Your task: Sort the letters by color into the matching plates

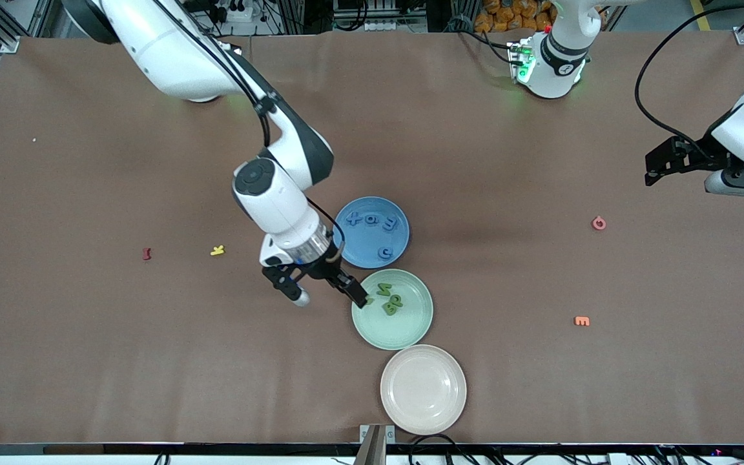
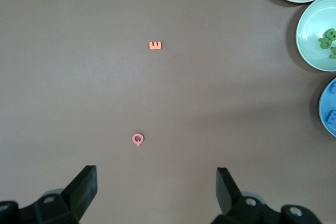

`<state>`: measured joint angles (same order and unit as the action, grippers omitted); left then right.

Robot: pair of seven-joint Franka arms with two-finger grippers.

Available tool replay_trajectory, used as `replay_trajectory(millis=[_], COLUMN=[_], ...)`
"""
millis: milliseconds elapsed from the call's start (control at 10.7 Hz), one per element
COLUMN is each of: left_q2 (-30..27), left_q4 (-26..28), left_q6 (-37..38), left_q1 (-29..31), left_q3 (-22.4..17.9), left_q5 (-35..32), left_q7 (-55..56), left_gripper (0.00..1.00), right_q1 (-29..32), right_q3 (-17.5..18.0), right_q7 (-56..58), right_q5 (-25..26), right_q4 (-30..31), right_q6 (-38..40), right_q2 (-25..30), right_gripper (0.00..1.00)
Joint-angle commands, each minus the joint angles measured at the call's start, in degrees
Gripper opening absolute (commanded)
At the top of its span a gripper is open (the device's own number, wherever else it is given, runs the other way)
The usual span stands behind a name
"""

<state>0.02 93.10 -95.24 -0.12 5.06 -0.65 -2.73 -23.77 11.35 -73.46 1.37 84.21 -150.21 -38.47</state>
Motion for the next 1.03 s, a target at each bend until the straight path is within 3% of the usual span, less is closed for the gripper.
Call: replay_trajectory(millis=[0,188,375,563,938], left_q2=[-0.6,-0.8,-0.9,-0.8,-0.9], left_q4=[-0.4,-0.4,-2.0,-2.2,-2.2], left_q6=[0.8,0.8,0.8,0.8,0.8], left_q1=[0.0,0.1,0.3,0.2,0.1], left_q3=[0.1,0.1,0.0,-0.1,-0.1], left_q5=[0.6,1.7,2.5,2.5,2.5], left_q7=[-1.3,-1.1,-0.8,-0.7,-0.8], left_gripper=[1.00,1.00,1.00,1.00,1.00], right_q1=[6.5,7.9,10.8,15.7,21.5], right_q3=[5.2,5.4,5.3,5.3,3.6], right_q7=[4.3,5.5,17.0,26.6,40.8], right_q5=[0.0,-2.0,-9.6,-14.1,-15.8], right_q4=[10.4,12.4,12.5,12.6,12.6], right_q6=[7.4,10.4,18.4,26.2,37.7], right_q2=[12.7,17.4,22.5,27.6,34.8], right_gripper=[1.00,1.00,1.00,1.00,1.00])
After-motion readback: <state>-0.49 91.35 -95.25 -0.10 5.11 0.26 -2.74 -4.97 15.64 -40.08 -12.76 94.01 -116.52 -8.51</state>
